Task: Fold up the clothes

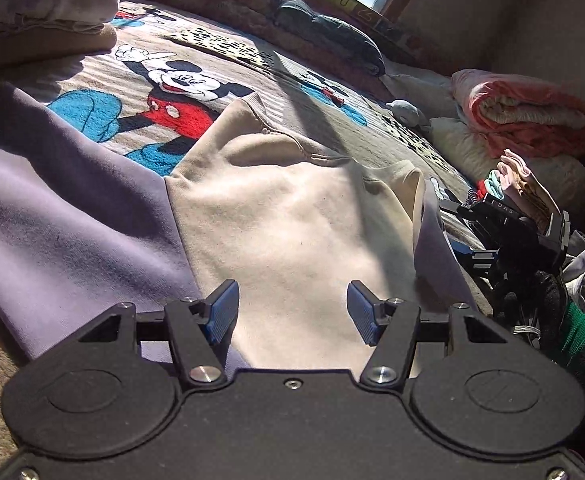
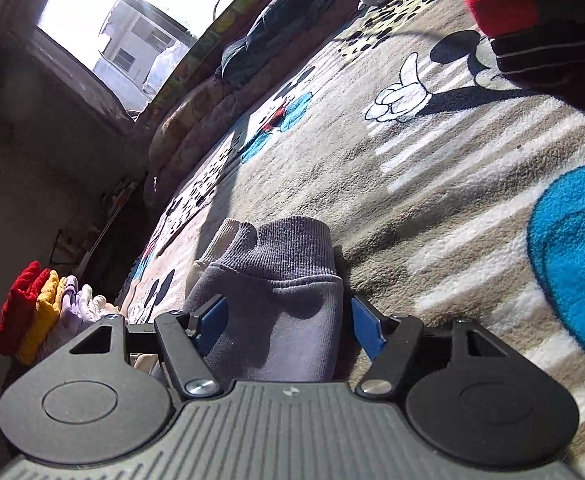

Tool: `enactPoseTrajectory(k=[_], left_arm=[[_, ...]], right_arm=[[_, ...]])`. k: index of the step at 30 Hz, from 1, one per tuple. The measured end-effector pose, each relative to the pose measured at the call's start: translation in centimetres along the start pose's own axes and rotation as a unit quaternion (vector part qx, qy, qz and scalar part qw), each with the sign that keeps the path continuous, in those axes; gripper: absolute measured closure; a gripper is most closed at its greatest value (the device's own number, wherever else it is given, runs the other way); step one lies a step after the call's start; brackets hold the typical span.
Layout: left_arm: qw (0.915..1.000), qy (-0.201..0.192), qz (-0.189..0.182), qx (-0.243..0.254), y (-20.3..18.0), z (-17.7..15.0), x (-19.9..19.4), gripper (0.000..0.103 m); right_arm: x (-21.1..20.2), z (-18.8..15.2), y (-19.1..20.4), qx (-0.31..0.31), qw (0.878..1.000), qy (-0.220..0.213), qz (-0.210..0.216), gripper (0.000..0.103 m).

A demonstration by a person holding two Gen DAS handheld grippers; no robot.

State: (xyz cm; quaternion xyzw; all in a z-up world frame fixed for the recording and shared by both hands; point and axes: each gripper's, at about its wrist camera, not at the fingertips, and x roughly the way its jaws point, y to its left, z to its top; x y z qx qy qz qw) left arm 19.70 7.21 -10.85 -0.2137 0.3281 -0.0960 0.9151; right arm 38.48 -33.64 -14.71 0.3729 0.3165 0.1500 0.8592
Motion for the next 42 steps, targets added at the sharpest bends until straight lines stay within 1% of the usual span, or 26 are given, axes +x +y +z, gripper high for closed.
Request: enactPoseTrajectory(k=[1,2,3,4,6,7,9,11,16,22,25,28,32,36,42], left_arm=[[1.0000,0.000,-0.003,-0.002,0.1,0.1,0.1,0.044],[1.0000,0.001,-0.004,-0.004,0.1,0.1,0.1,0.044],[1.0000,0.002,-0.006,-0.006,0.2,0.1,0.2,0.044],[0.9999,0.002,-0.007,-0.007,0.3,0.2,0.2,0.044],[0.9999,0.003,-0.009,-0.008,0.4,0.2,0.2,0.044],[0.9999,0.004,-0.010,-0.007,0.4,0.2,0.2,0.044],[0.9999,0.004,-0.010,-0.006,0.4,0.1,0.3,0.044],[0.9999,0.003,-0.010,-0.006,0.4,0.1,0.2,0.044],[0.9999,0.001,-0.011,-0.007,0.5,0.1,0.1,0.044],[0.9999,-0.002,-0.013,-0.003,0.2,0.2,-0.1,0.044],[0.9998,-0.004,-0.017,0.003,-0.2,0.2,-0.2,0.044],[0.9997,-0.006,-0.020,0.010,-0.5,0.1,-0.5,0.044],[0.9995,-0.008,-0.023,0.020,-0.8,-0.1,-0.9,0.044],[0.9993,-0.010,-0.023,0.029,-1.0,-0.2,-1.1,0.044],[0.9988,-0.012,-0.024,0.041,-1.5,-0.4,-1.3,0.044]], right_arm=[[0.1,0.1,-0.2,0.003,1.000,-0.002,0.002,0.039],[0.1,0.1,-0.4,0.008,1.000,-0.005,0.004,0.043],[0.1,0.2,-0.6,0.013,1.000,-0.007,0.006,0.049],[0.1,0.2,-0.7,0.016,1.000,-0.010,0.007,0.052],[-0.1,0.1,-1.0,0.019,1.000,-0.016,0.009,0.064],[-0.2,0.1,-1.2,0.021,1.000,-0.019,0.010,0.066],[-0.5,0.0,-0.7,0.009,1.000,-0.027,0.002,0.079],[-1.3,0.0,0.1,-0.001,0.999,-0.041,-0.007,0.083],[-4.9,0.5,2.6,-0.030,0.996,-0.085,-0.011,0.086],[-10.3,0.9,5.4,-0.059,0.990,-0.124,-0.021,0.087],[-13.2,0.7,6.5,-0.074,0.986,-0.147,-0.030,0.088],[-15.7,0.6,7.0,-0.076,0.982,-0.169,-0.039,0.089],[-18.9,0.5,6.6,-0.066,0.978,-0.191,-0.056,0.089],[-21.8,-0.2,5.0,-0.046,0.974,-0.210,-0.077,0.089],[-25.4,-2.1,0.7,0.013,0.965,-0.238,-0.110,0.089]])
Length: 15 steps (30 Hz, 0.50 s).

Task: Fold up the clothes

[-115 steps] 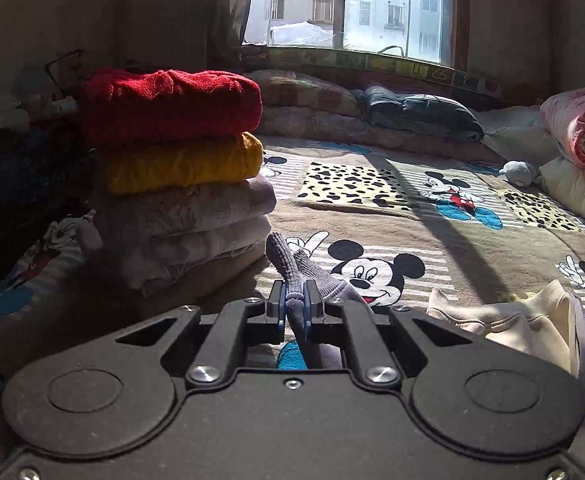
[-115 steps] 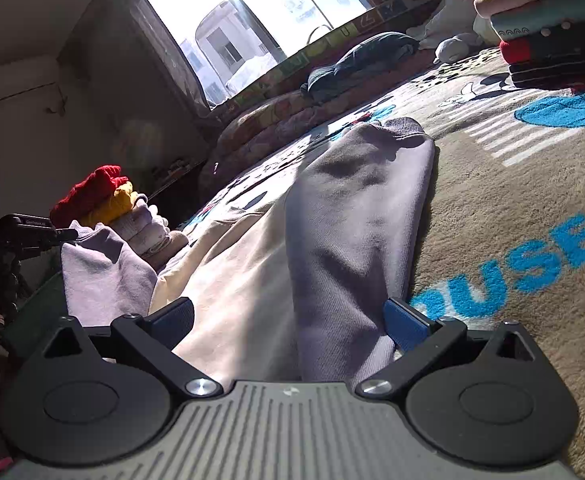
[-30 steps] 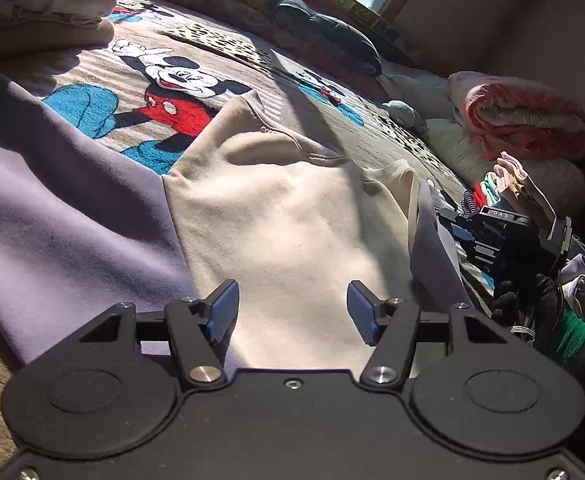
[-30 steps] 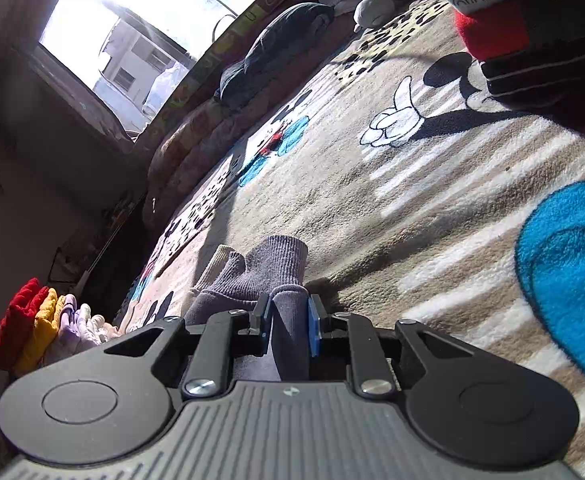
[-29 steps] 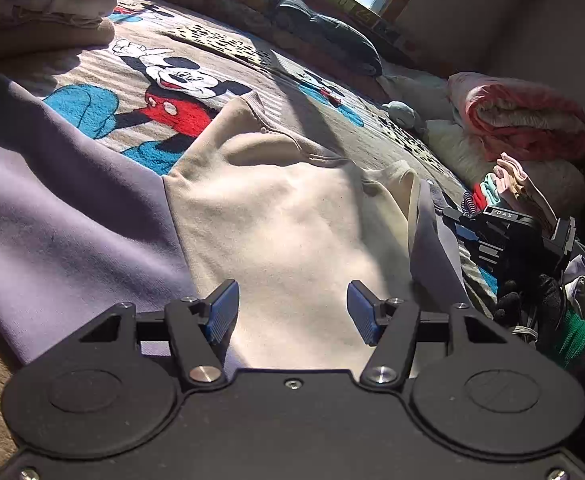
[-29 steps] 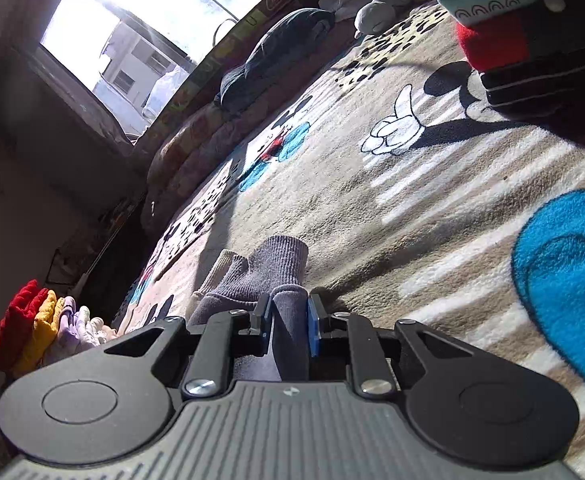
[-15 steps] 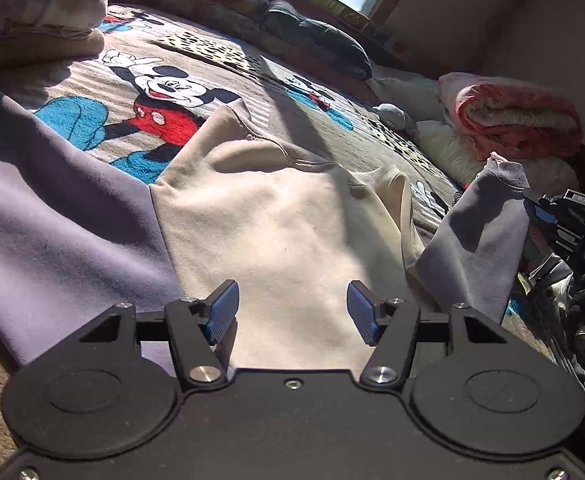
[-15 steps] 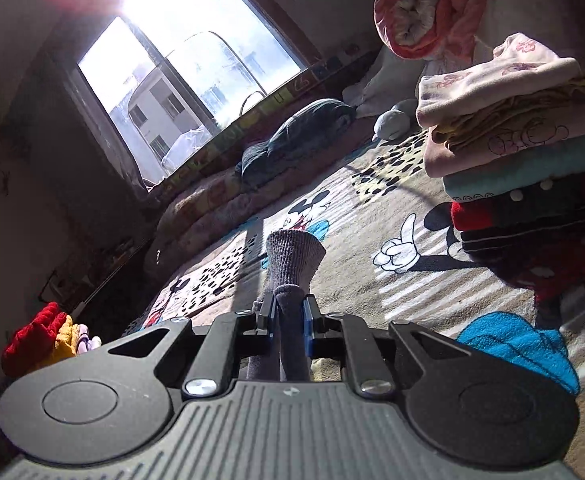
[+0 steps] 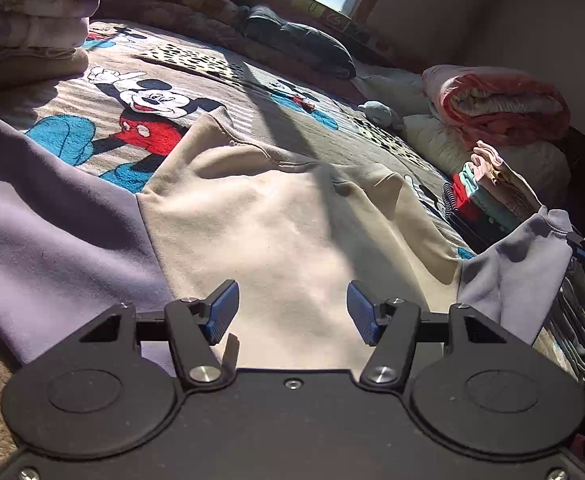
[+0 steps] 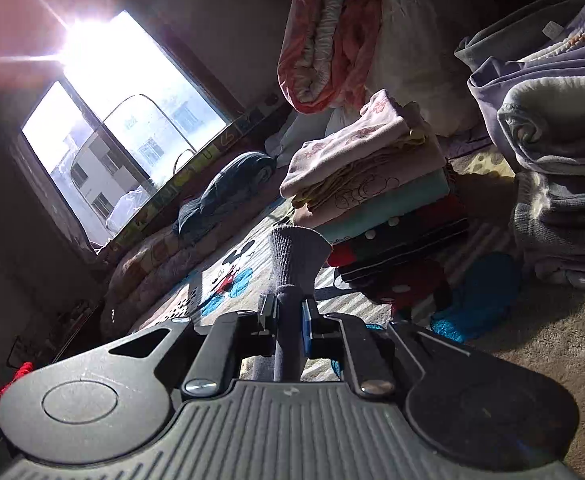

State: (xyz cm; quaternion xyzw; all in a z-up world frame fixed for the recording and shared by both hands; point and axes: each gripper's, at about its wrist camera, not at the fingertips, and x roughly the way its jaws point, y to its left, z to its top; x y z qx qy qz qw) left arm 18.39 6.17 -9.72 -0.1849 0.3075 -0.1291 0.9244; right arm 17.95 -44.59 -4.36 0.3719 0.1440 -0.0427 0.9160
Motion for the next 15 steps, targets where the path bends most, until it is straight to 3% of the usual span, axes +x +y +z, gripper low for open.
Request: enactPoseTrajectory(k=[9,12,15], left_arm=[[0.9996,0.001,-0.004,0.027,-1.4,-0.5,0.1,0.044],[0.9994,0.003,-0.006,0.034,-1.8,-0.8,0.3,0.044],[0.9991,0.004,-0.009,0.040,-2.2,-0.9,0.3,0.044]], right_arm=[[-0.3,-1.4,-6.1,0.051,0.997,0.012,-0.048,0.090],[0.3,-1.5,-6.8,0.048,0.997,0.021,-0.052,0.090],[1.4,-1.8,-7.9,0.042,0.995,0.045,-0.085,0.090]])
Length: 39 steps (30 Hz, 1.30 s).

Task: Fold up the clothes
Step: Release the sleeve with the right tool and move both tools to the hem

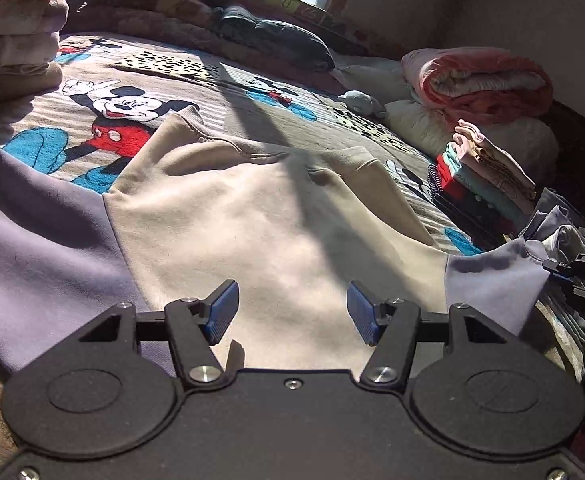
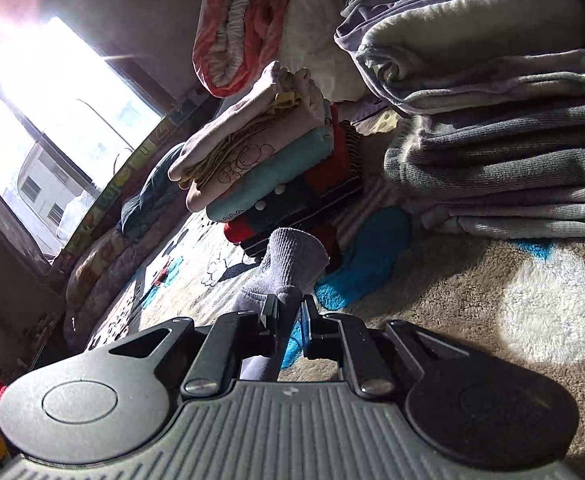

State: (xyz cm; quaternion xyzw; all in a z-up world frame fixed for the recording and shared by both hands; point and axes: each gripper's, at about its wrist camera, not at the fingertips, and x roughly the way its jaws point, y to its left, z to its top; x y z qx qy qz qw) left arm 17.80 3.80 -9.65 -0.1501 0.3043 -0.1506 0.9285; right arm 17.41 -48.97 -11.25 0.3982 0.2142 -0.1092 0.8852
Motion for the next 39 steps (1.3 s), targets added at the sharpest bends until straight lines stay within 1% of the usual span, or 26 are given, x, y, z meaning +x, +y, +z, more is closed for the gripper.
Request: enactPoseTrajectory(k=[2,3,4,5,7,9,11,14,17,18,19,20,21,22,24,27,29,31,35,37,39], left_arm=[[1.0000,0.000,-0.002,0.005,-0.3,-0.1,0.1,0.044],[1.0000,0.000,-0.003,0.009,-0.5,-0.1,0.1,0.044],[0.9999,0.000,-0.005,0.015,-0.8,-0.1,0.1,0.044],[0.9998,-0.001,-0.006,0.021,-1.1,-0.2,0.1,0.044],[0.9994,-0.002,-0.013,0.033,-1.7,-0.3,0.1,0.044],[0.9985,-0.002,-0.025,0.049,-2.6,-0.4,0.3,0.044],[0.9974,0.000,-0.034,0.064,-3.3,-0.7,0.5,0.044],[0.9952,0.004,-0.044,0.088,-4.2,-1.0,0.9,0.044],[0.9926,0.008,-0.055,0.108,-5.0,-1.5,1.1,0.044],[0.9921,0.010,-0.058,0.111,-5.2,-1.5,1.2,0.044],[0.9917,0.014,-0.057,0.114,-5.2,-1.6,1.4,0.044],[0.9913,0.019,-0.057,0.117,-5.2,-1.7,1.5,0.044],[0.9909,0.023,-0.056,0.120,-5.2,-1.8,1.6,0.044],[0.9913,0.025,-0.051,0.119,-4.9,-1.8,1.6,0.044],[0.9919,0.027,-0.041,0.117,-4.2,-1.7,1.6,0.044],[0.9945,0.020,-0.024,0.099,-2.6,-1.2,1.1,0.044],[0.9976,0.013,-0.008,0.068,-0.4,-0.5,0.5,0.044],[0.9994,0.008,0.007,0.032,1.6,0.2,0.0,0.044],[0.9984,-0.006,0.031,-0.048,5.7,1.5,-1.0,0.044],[0.9965,-0.013,0.037,-0.074,7.1,2.1,-1.3,0.044],[0.9949,-0.020,0.046,-0.088,8.1,2.6,-1.6,0.044]], right_arm=[[0.9,-0.1,-0.6,-0.004,1.000,0.016,-0.025,0.084],[1.3,-0.2,-1.0,-0.007,0.999,0.024,-0.037,0.083],[1.2,-0.2,-1.1,-0.010,0.999,0.020,-0.048,0.081],[0.9,-0.2,-1.0,-0.018,0.998,0.010,-0.053,0.074],[0.3,-0.5,-0.2,-0.056,0.997,-0.007,-0.055,0.072],[0.4,-0.8,1.2,-0.111,0.993,-0.009,-0.046,0.072],[0.7,-1.2,2.8,-0.163,0.986,-0.005,-0.033,0.072],[1.5,-2.3,5.6,-0.234,0.972,0.014,-0.002,0.072],[2.0,-4.1,8.1,-0.305,0.951,0.038,0.029,0.072],[2.1,-4.8,8.7,-0.325,0.944,0.045,0.036,0.074],[2.5,-5.7,9.3,-0.351,0.934,0.056,0.012,0.074],[3.2,-6.2,9.3,-0.367,0.927,0.067,-0.030,0.073],[3.9,-6.4,8.3,-0.357,0.928,0.082,-0.068,0.073],[3.8,-6.2,7.3,-0.341,0.933,0.083,-0.082,0.073],[2.9,-5.7,5.8,-0.313,0.943,0.067,-0.087,0.076],[1.5,-5.2,5.3,-0.291,0.952,0.046,-0.087,0.075],[0.8,-4.9,5.5,-0.281,0.956,0.034,-0.075,0.075],[0.6,-5.1,6.6,-0.279,0.958,0.030,-0.054,0.073],[2.0,-6.1,10.2,-0.288,0.956,0.052,-0.004,0.072],[3.1,-6.6,12.1,-0.286,0.956,0.067,0.022,0.072],[4.3,-7.0,13.8,-0.283,0.955,0.080,0.043,0.072]])
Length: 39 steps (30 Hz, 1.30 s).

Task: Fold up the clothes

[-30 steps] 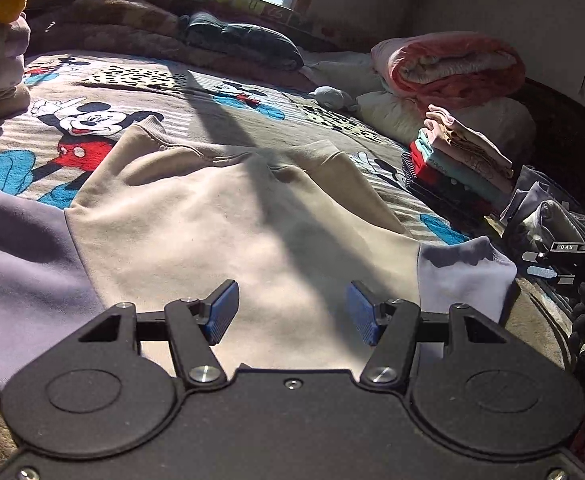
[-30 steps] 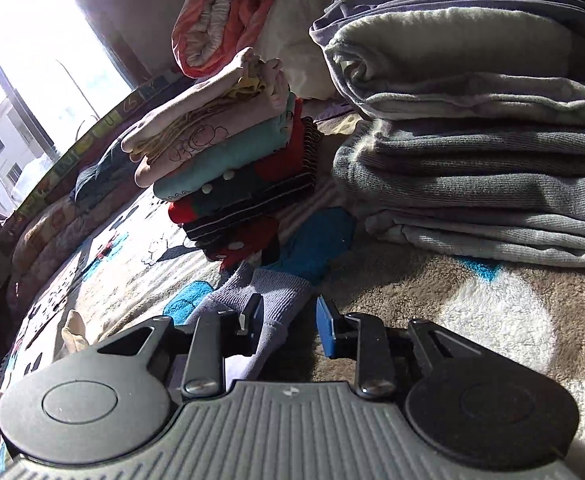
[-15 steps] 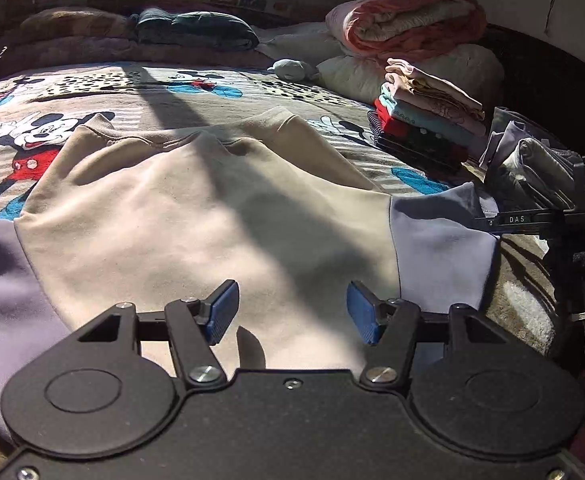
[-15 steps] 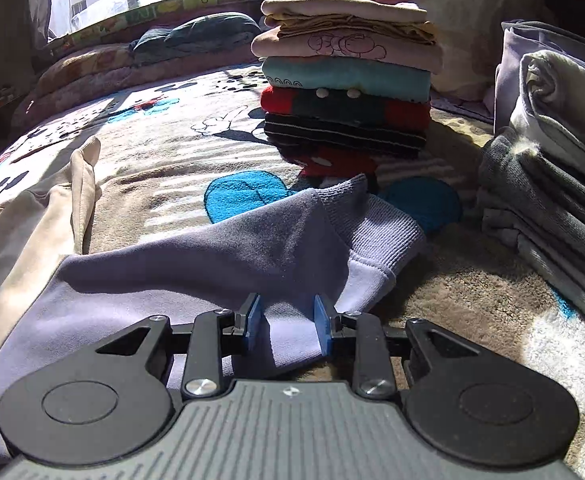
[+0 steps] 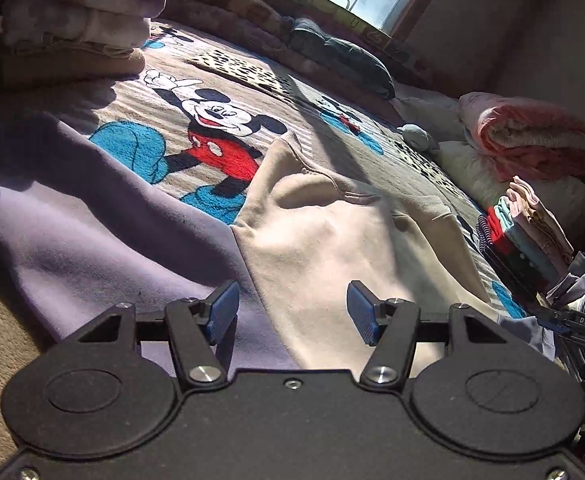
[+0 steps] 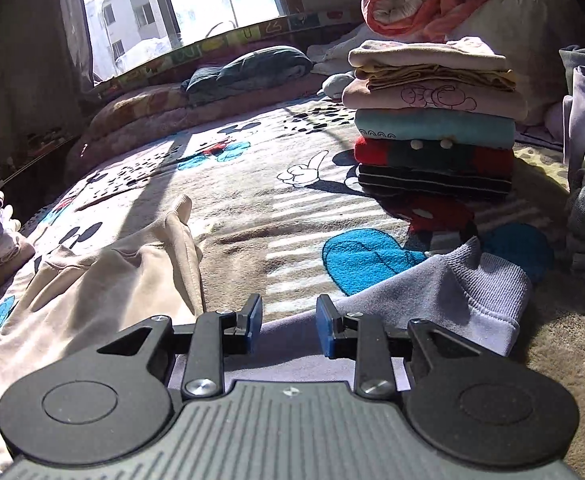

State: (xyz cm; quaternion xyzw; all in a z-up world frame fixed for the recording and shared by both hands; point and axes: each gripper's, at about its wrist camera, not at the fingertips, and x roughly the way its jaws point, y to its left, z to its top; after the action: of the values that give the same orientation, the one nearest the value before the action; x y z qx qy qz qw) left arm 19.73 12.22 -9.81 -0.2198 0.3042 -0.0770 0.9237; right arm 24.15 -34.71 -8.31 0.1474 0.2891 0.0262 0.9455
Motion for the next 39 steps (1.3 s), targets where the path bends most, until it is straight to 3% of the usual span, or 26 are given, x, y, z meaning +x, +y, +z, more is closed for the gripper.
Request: enactPoseTrajectory(k=[6,15,21,26,35,37,38,39], left_arm=[[0.9995,-0.015,0.013,-0.024,1.9,1.6,0.1,0.045],[0.9997,-0.019,-0.015,-0.009,0.7,5.7,2.0,0.045],[0.9991,0.024,-0.022,0.029,-0.4,10.5,7.4,0.047],[0.9958,0.070,0.001,0.060,-0.8,13.3,12.4,0.049],[0.9917,0.119,0.009,0.048,0.1,15.3,17.1,0.054],[0.9905,0.130,0.007,0.045,0.4,15.3,17.8,0.055],[0.9899,0.135,0.005,0.044,0.5,15.3,18.2,0.067],[0.9891,0.141,-0.001,0.043,0.5,15.2,18.6,0.091]], right_arm=[[4.3,2.2,4.4,-0.023,0.998,0.021,0.049,0.068],[10.4,5.5,7.8,-0.043,0.995,0.046,0.076,0.057],[13.1,7.0,8.4,-0.046,0.993,0.063,0.087,0.055],[14.6,7.6,8.3,-0.049,0.991,0.073,0.096,0.055],[16.8,8.5,7.3,-0.016,0.987,0.092,0.129,0.057],[17.3,8.5,7.1,-0.009,0.985,0.095,0.147,0.064],[17.5,8.5,6.9,-0.004,0.983,0.095,0.159,0.081],[17.7,8.5,6.7,0.003,0.981,0.095,0.171,0.090]])
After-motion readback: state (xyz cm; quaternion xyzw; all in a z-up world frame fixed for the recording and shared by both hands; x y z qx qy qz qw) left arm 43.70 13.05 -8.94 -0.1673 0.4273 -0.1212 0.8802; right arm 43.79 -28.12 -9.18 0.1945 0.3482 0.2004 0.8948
